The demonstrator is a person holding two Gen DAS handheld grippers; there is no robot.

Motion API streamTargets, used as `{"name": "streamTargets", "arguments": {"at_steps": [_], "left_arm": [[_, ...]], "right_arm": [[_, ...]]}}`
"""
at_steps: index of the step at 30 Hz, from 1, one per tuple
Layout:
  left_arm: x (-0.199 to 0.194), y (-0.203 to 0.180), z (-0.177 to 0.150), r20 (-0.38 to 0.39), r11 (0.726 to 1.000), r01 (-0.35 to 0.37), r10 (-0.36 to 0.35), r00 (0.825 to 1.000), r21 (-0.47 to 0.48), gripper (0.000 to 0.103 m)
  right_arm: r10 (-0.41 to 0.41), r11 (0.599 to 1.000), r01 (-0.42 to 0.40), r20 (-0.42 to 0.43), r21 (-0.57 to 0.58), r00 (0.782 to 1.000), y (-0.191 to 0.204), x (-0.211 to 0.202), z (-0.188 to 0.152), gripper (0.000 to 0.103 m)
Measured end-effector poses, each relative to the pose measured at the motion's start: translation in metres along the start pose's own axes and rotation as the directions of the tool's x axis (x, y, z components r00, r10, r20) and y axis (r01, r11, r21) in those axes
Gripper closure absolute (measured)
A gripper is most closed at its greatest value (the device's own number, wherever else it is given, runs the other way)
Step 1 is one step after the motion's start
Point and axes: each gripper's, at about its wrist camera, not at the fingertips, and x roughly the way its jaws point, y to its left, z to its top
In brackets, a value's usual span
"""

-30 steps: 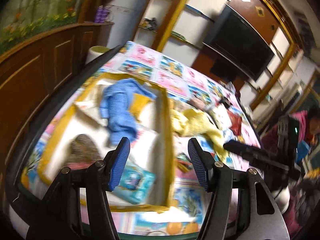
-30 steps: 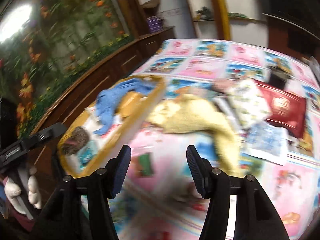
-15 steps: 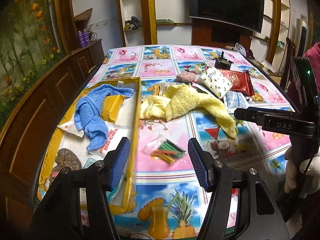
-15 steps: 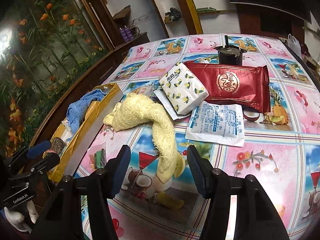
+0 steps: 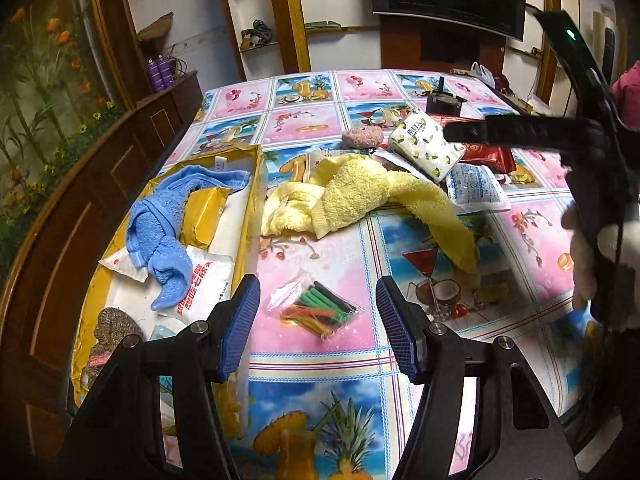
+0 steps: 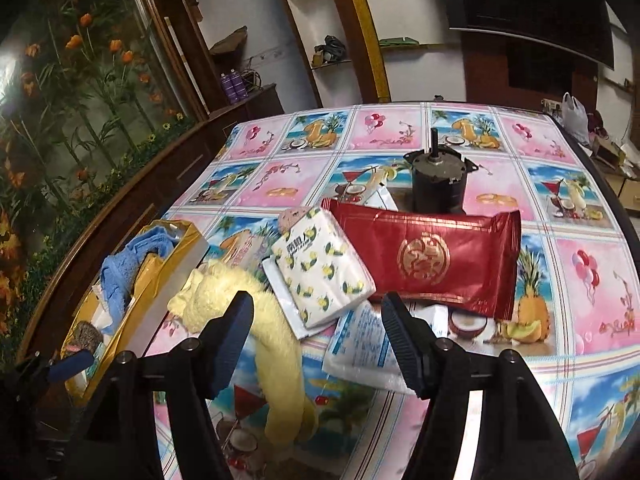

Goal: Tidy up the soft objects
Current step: 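Grasp the yellow fuzzy towel with the left tool while the right tool grasps the white tissue pack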

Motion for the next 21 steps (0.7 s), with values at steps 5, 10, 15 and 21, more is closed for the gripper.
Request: {"name": "streamTargets", "arguments": {"at_steps": [5,10,15,21], "left_arm": [[0.008,0.008,0.003,-0.033,0.999,0.027,-0.028,0.999,-0.028,0.042],[0.014,0.024,0.009,-0.048,0.99,0.095,-0.1,0.994,-0.104,0.042],[0.024,0.027,0.02,-0.069,0.975,0.169,-0.18,0.981,-0.143,0.042],[0.034,0.017,0.039,-0.089,0.964,0.226,-0.239,0.967,-0.139,0.042]], "right_arm": [[-0.081,0.995,0.079,-0.025,-0.062,0.996,0.007,0.029,0.016,0.034],[-0.134,0.986,0.125,-0.083,-0.113,0.987,0.012,0.061,0.016,0.031],[-0.113,0.986,0.105,-0.062,-0.13,0.992,0.018,0.062,0.015,0.033],[-0.075,0.991,0.062,-0.113,-0.12,0.991,0.017,0.052,0.006,0.064]]}}
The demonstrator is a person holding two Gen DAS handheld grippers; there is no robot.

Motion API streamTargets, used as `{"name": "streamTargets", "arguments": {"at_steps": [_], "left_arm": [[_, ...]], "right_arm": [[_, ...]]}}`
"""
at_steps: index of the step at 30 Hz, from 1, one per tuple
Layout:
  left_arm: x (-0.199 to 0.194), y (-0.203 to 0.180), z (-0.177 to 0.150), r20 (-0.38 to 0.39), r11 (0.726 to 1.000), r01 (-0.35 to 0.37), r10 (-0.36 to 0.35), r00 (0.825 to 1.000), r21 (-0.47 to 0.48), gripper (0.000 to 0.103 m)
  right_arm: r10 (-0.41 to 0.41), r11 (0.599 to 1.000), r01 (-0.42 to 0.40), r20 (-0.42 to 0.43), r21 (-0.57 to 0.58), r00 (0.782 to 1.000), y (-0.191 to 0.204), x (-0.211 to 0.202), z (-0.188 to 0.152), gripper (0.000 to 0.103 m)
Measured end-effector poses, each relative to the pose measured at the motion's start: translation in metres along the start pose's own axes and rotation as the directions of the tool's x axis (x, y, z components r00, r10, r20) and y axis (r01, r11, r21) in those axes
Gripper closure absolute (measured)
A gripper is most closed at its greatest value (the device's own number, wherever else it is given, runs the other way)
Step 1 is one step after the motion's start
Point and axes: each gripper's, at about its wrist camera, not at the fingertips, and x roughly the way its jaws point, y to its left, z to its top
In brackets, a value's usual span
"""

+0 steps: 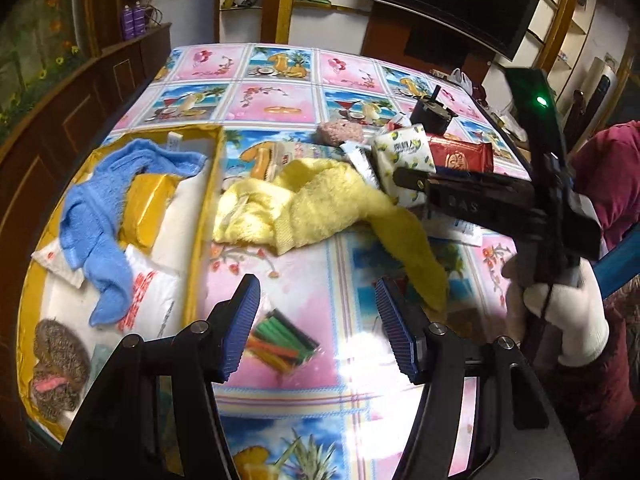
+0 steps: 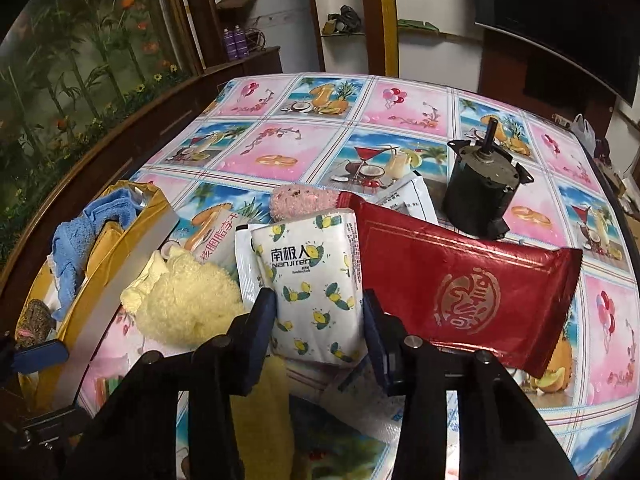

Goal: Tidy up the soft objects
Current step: 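Grasp the yellow fuzzy towel with the left tool while the right tool grasps the white tissue pack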

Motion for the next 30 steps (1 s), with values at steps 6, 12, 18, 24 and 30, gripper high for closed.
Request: {"name": "streamTargets", "arguments": {"at_steps": [6,12,18,24,30], "left_arm": [[0.024,-0.013,0.04,-0.003,1.0,0.001,-0.001,1.0,0.026,0.042],[0.084,-0.007,0.068,-0.085,0.993,-0.115,0.117,0.99,0.018,0.038],[0.091,-0.047,0.033,-0.256,0.971,0.025,0.038,0.966,0.236,0.036],[0.039,-0.06,0.016,-0.126,0.917,0.034,0.018,0.992,0.398,0.036],[0.061,-0.066,0.018,-0.047,0.868,-0.049,0.083,0.995,0.495,0.036]], "right_arm": [[0.078,0.996,-0.08,0.03,0.048,0.996,-0.015,-0.035,-0.023,0.08],[0.121,0.989,-0.124,0.042,0.081,0.992,-0.029,-0.039,-0.035,0.08],[0.213,0.948,-0.216,0.039,0.233,0.976,-0.061,-0.033,-0.036,0.074],[0.24,0.931,-0.255,0.089,0.262,0.967,-0.065,-0.04,-0.035,0.052],[0.223,0.946,-0.236,0.079,0.223,0.972,-0.055,-0.031,-0.035,0.036]]}}
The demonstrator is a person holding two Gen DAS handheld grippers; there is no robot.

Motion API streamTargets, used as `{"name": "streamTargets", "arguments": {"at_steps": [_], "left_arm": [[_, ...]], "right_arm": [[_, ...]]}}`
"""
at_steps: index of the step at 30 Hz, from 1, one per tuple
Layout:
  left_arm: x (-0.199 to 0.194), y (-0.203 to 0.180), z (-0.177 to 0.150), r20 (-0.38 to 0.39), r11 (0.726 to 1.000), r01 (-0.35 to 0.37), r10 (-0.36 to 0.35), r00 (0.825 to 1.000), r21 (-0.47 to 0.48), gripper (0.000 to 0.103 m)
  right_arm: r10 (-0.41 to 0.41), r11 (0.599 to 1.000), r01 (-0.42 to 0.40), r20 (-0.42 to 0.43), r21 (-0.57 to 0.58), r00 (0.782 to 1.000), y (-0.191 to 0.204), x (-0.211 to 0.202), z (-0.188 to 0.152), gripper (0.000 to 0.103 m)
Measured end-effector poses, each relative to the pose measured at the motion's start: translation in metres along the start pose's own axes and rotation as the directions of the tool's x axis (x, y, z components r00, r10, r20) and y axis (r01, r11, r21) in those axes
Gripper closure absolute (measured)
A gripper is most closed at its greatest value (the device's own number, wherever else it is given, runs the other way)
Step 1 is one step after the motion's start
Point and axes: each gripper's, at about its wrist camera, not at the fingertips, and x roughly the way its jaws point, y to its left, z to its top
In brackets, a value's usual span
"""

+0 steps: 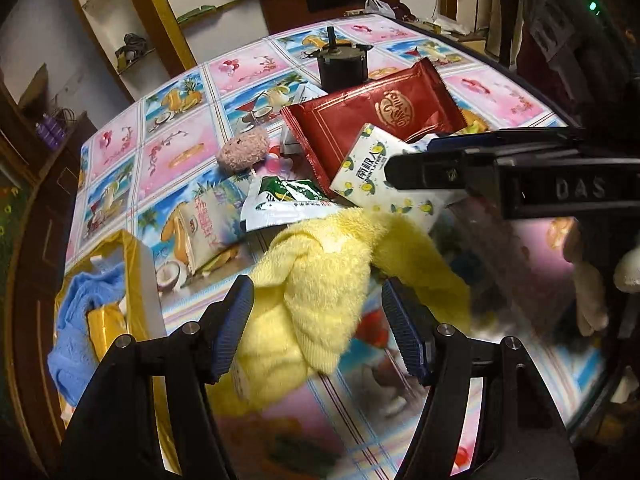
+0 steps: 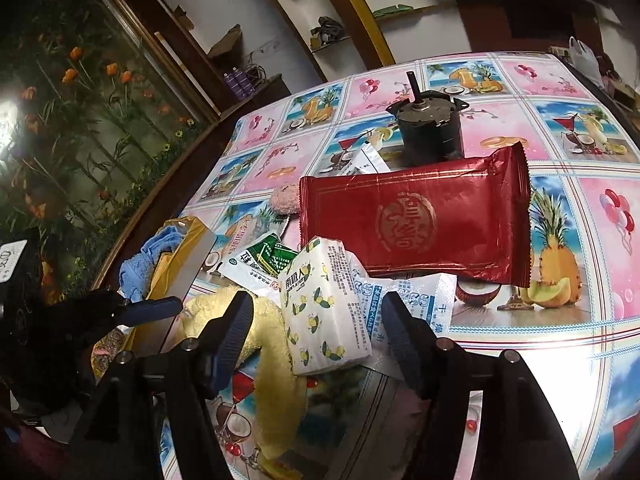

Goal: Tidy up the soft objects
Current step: 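Grasp the yellow fuzzy towel with the left tool while the right tool grasps the white tissue pack, then carry the yellow towel and white tissue pack into the box and open both tools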

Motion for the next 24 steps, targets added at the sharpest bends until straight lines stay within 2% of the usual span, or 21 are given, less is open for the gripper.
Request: {"name": "streamTargets", "arguments": {"at_steps": [3,5,6,7,8,9,10,13,18,24], "left_arm": [[0.025,-0.011,0.008,0.021,0.992,-0.082,0.081,0.997,0.098,0.036],[0.038,-0.017,0.007,0.016,0.988,-0.089,0.088,0.996,0.123,0.035],[0.035,-0.019,0.007,0.045,0.989,-0.088,0.083,0.995,0.122,0.029],[0.035,-0.02,0.007,0.036,0.989,-0.082,0.078,0.996,0.124,0.029],[0.035,-0.021,0.007,0.018,0.99,-0.075,0.074,0.997,0.116,0.03],[0.034,-0.019,0.008,-0.008,0.995,-0.047,0.048,0.999,0.092,0.04],[0.033,-0.017,0.009,-0.029,0.997,-0.023,0.025,0.999,0.068,0.059],[0.022,-0.012,0.004,-0.026,1.0,0.014,-0.014,1.0,0.016,0.059],[-0.007,0.001,-0.015,0.023,0.99,0.102,-0.1,0.995,-0.093,0.06],[-0.064,0.014,-0.047,0.144,0.967,0.171,-0.145,0.979,-0.189,0.059]], "right_arm": [[-0.03,0.999,0.03,-0.007,-0.019,1.0,0.002,0.008,-0.001,0.036],[-0.032,0.999,0.032,0.004,-0.029,0.999,0.004,0.008,-0.001,0.036],[-0.034,0.999,0.034,0.007,-0.031,0.999,0.005,0.009,-0.001,0.036],[-0.036,0.999,0.036,0.007,-0.033,0.999,0.005,0.01,-0.001,0.036],[-0.04,0.998,0.041,0.007,-0.039,0.999,0.005,0.011,-0.001,0.036],[-0.047,0.998,0.047,0.01,-0.047,0.999,0.006,0.011,-0.002,0.036],[-0.052,0.997,0.053,0.013,-0.054,0.999,0.007,0.011,-0.002,0.036],[-0.071,0.995,0.073,0.019,-0.07,0.997,0.009,0.011,-0.003,0.036],[-0.095,0.991,0.097,0.021,-0.09,0.995,0.009,0.011,-0.005,0.036],[-0.119,0.979,0.118,0.002,-0.165,0.993,0.024,0.015,-0.012,0.036]]}}
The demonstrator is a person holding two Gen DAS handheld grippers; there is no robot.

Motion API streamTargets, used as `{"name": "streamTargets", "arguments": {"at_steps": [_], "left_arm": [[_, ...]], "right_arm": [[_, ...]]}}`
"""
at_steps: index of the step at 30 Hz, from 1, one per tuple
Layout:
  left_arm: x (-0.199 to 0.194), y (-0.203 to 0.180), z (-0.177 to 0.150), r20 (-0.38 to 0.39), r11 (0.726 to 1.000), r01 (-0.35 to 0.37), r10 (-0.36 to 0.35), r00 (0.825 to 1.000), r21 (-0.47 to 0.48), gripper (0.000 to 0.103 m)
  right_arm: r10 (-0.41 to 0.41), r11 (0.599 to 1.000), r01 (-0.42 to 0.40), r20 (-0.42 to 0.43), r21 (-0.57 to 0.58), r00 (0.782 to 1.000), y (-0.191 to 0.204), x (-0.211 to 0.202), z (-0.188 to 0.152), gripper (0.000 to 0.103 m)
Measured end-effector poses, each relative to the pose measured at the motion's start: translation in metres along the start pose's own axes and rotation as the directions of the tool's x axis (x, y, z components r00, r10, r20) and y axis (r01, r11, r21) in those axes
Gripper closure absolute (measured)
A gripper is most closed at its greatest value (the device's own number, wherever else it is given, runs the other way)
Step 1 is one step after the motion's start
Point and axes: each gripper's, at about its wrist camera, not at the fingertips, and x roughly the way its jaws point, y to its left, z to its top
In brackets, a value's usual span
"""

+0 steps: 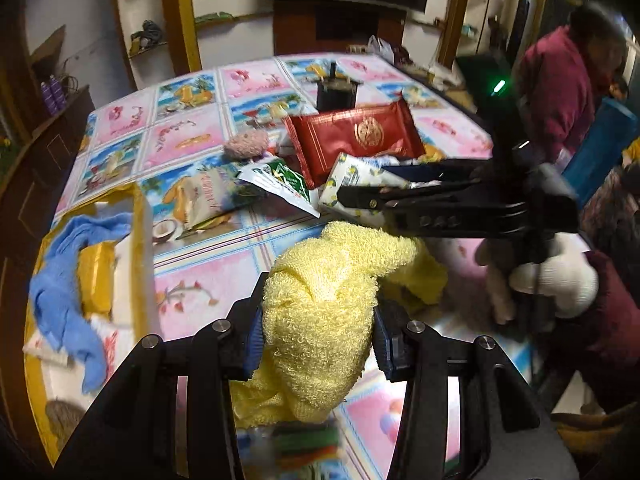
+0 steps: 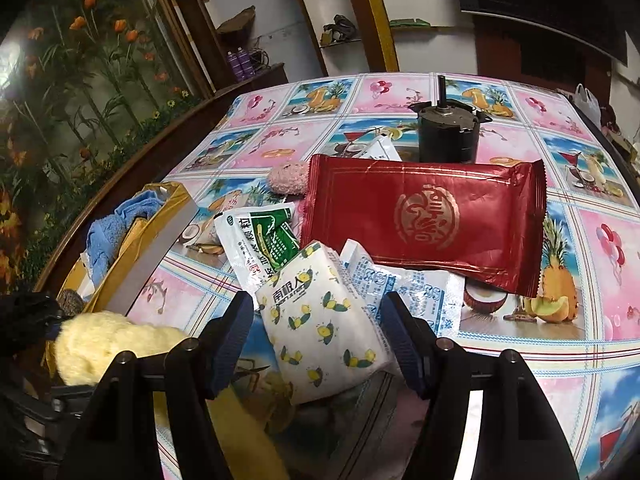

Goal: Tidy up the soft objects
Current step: 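Carry the yellow towel and white tissue pack into the box and open both tools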

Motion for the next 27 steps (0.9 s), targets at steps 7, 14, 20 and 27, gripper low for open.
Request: {"name": "streamTargets", "arguments": {"at_steps": [7,14,20,27], "left_arm": [[-0.063,0.033,-0.013,0.154,0.985,0.085,-0.062,0.986,-0.15,0.059],[-0.101,0.05,-0.027,0.264,0.967,0.141,-0.082,0.961,-0.212,0.059],[-0.138,0.083,-0.042,0.337,0.943,0.179,-0.078,0.938,-0.28,0.059],[-0.152,0.133,-0.058,0.326,0.912,0.096,0.043,0.944,-0.4,0.059]], "right_arm": [[-0.151,0.973,0.144,-0.023,-0.182,0.988,0.033,0.015,-0.002,0.036],[-0.182,0.96,0.159,-0.083,-0.229,0.98,0.047,0.02,-0.011,0.052],[-0.135,0.981,0.127,-0.045,-0.144,0.99,0.044,-0.014,-0.019,0.052],[-0.032,0.99,0.038,0.047,-0.136,0.998,0.074,-0.054,-0.001,0.052]]}}
